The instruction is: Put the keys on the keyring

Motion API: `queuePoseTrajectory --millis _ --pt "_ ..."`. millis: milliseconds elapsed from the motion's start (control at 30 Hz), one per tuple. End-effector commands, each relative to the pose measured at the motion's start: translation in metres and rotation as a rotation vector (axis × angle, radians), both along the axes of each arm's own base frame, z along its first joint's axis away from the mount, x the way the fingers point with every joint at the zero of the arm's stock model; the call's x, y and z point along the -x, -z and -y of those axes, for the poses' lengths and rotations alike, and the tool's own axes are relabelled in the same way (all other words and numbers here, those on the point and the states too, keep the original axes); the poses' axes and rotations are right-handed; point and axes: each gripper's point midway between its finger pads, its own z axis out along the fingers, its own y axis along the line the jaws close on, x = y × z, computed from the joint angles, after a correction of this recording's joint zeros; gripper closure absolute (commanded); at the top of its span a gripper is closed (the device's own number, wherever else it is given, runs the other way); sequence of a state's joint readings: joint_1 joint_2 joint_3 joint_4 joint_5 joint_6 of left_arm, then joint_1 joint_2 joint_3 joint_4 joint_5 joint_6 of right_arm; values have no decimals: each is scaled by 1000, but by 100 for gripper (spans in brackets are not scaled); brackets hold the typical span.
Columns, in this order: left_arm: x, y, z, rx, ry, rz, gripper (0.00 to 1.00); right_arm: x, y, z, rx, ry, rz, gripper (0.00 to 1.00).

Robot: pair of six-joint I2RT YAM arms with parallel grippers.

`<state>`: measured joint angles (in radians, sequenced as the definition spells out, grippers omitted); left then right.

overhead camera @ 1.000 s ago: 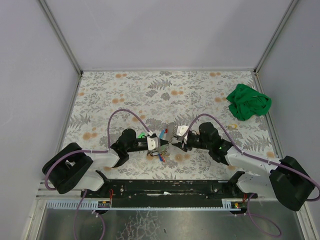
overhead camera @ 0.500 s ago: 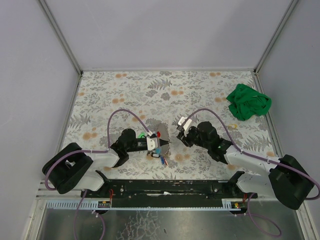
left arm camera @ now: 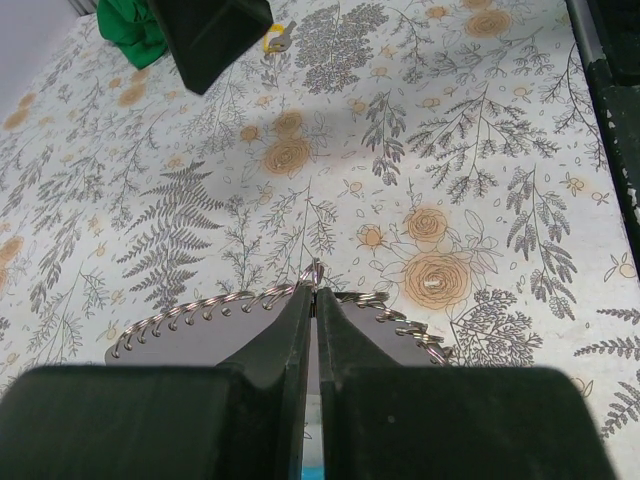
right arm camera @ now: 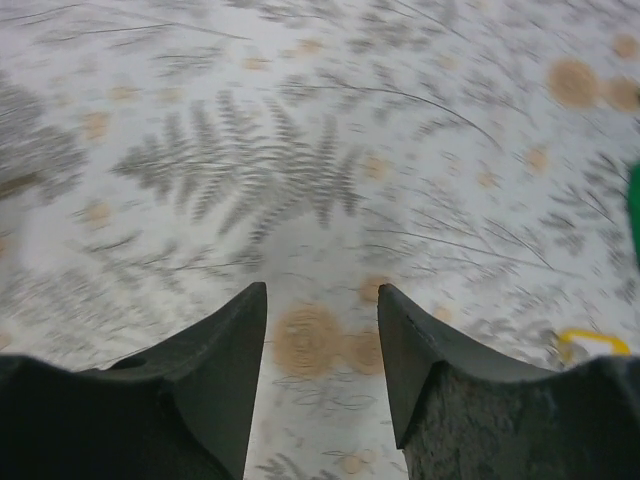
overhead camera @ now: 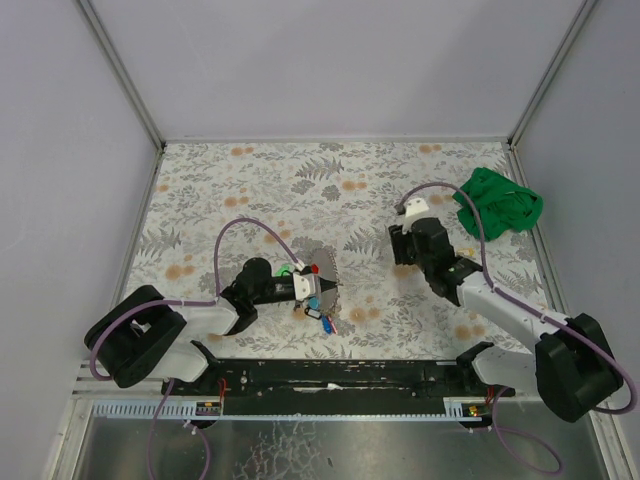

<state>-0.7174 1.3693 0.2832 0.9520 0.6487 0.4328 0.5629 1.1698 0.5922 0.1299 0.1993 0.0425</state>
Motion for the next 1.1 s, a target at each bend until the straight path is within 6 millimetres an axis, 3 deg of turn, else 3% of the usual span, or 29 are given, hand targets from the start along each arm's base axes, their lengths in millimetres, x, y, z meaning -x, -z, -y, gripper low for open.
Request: queuePoseTrajectory --millis 0,167,333,533,767,1067 --pt "-8 -20 2 71 -27 56 100 -18 4 57 -36 298 -53 44" --pt "-7 -20 1 79 -31 46 100 -32 22 115 -72 515 -94 41" --pt "-6 -21 0 81 -34 41 100 -43 37 146 -73 599 -122 43" --pt "-7 -19 -1 75 -43 40 100 -50 50 164 89 573 -210 53" --pt "-6 -19 -1 70 -42 40 100 -55 49 168 220 485 -269 55" --pt "-5 -15 1 52 -34 33 100 -46 71 173 374 438 -434 58"
